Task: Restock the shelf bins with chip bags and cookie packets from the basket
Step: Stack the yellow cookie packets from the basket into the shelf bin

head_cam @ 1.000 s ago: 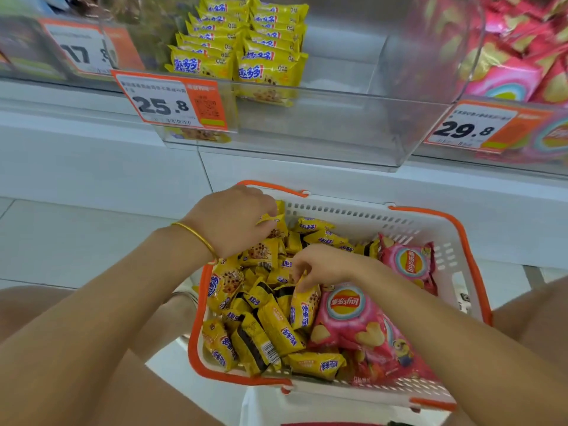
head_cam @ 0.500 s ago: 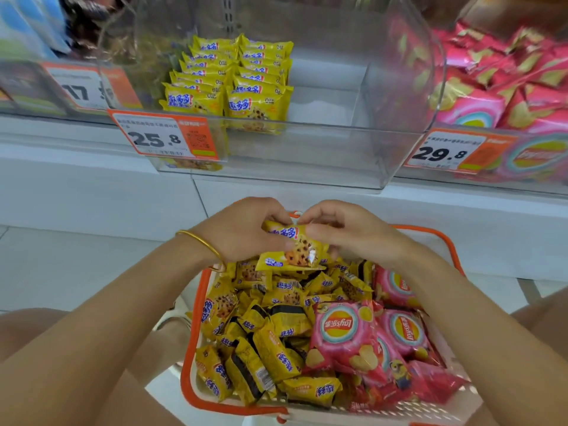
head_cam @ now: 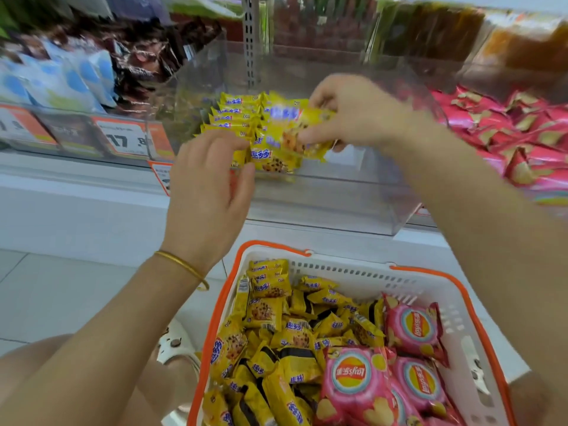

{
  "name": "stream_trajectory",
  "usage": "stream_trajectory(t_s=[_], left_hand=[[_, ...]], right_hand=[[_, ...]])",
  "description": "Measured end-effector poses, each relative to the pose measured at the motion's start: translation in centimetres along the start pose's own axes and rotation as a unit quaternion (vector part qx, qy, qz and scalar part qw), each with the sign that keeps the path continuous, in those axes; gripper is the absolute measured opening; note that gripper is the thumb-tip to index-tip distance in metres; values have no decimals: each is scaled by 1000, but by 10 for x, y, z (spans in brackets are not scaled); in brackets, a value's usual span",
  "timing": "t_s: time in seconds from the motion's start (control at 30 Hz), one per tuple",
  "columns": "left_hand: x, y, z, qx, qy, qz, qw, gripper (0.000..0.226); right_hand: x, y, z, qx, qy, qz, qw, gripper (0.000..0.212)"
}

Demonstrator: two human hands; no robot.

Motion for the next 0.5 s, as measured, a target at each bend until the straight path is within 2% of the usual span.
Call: stream_trajectory(t_s=[0.07, 0.13, 0.23, 0.3, 0.33, 0.5], left_hand=[[14, -6, 3, -5, -29, -68, 997, 32], [20, -8, 8, -10, -42, -119, 992, 34], [20, -7, 10, -7, -45, -136, 990, 34], [19, -7, 9, -3, -43, -140, 989, 33], [19, -7, 9, 0, -45, -145, 988, 33], [20, -5, 10, 15, -46, -153, 987, 31]], right_hand=[[32, 8, -19, 6, -47, 156, 987, 45], [62, 16, -31, -4, -86, 259, 962, 29], [76, 19, -41, -13, -79, 324, 943, 24], [74, 15, -44, -13, -73, 360, 930, 48], [73, 12, -45, -14, -73, 384, 920, 54], [87, 6, -54, -63, -93, 454, 884, 29]])
Point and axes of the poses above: each hand's wrist, its own z-axis away from the middle knuckle, its own x-axis out of the palm, y = z × x, the point moved 10 cm from there along -z, towards the middle knuckle, and after that the axes turned 5 degrees about -x, right-handed, at the moved point
